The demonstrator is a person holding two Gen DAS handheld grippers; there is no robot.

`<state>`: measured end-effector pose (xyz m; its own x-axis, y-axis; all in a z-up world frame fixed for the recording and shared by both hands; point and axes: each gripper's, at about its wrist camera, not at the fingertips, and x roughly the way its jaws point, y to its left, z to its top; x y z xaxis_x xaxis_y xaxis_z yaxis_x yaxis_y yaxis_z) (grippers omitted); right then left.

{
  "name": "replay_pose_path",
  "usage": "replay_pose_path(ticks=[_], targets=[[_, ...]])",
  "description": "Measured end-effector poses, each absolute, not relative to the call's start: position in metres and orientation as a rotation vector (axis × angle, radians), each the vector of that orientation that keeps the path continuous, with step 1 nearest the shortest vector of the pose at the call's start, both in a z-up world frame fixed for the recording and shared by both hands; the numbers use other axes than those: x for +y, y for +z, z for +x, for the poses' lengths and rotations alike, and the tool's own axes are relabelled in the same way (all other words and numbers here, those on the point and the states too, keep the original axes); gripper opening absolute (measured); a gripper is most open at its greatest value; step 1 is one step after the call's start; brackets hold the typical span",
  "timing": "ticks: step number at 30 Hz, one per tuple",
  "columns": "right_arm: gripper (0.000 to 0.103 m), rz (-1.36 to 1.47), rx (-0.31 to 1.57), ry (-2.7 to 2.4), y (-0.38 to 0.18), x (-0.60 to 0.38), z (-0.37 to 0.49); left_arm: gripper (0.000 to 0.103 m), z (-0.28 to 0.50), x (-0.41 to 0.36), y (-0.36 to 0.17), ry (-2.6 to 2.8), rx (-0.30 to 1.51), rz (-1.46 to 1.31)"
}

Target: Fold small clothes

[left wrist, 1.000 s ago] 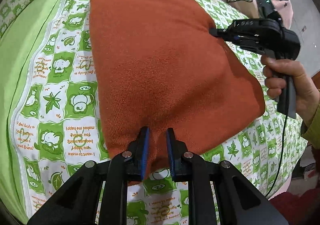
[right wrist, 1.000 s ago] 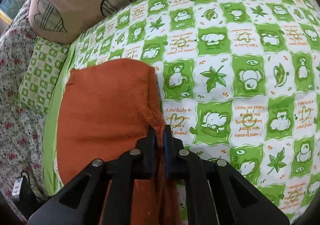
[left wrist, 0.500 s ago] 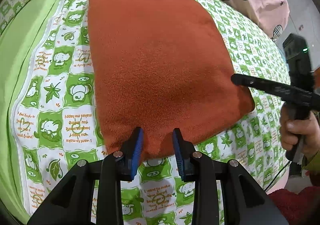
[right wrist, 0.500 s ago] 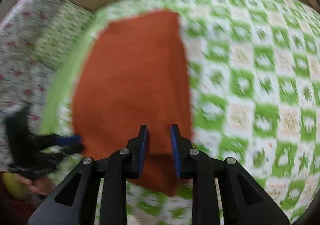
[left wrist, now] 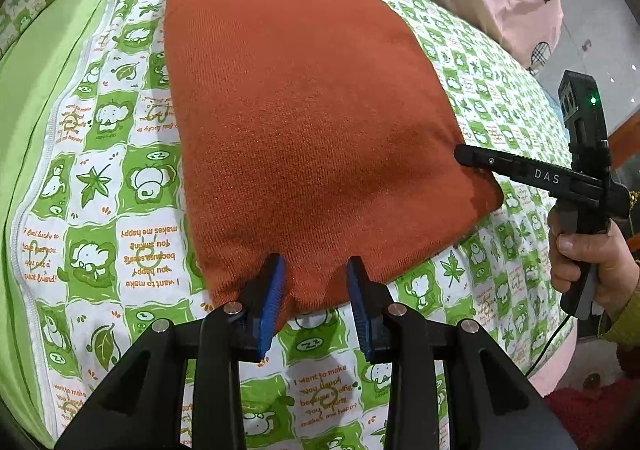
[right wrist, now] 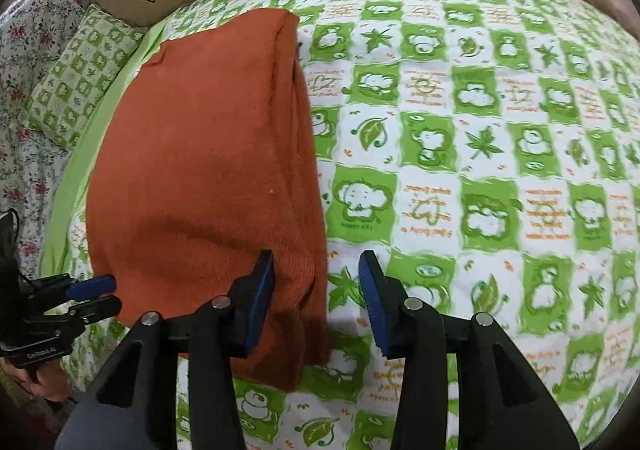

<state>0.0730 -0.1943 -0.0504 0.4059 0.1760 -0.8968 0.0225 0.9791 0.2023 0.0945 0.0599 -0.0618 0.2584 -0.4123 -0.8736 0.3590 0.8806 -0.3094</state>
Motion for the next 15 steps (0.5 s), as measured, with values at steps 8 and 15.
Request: replay_pose_path(ticks=[8, 15], targets=[[0.043, 0.199, 1.146, 0.005, -0.041, -0.206, 0.041, 0.036, 0.080, 0.063, -0.051, -0.478, 1.201, -0.019], [0.043, 0.194, 1.114, 0.132, -0.017, -0.202, 0.020, 0.046, 0.050, 0.076, -0.040, -0.318, 1.181, -0.034]])
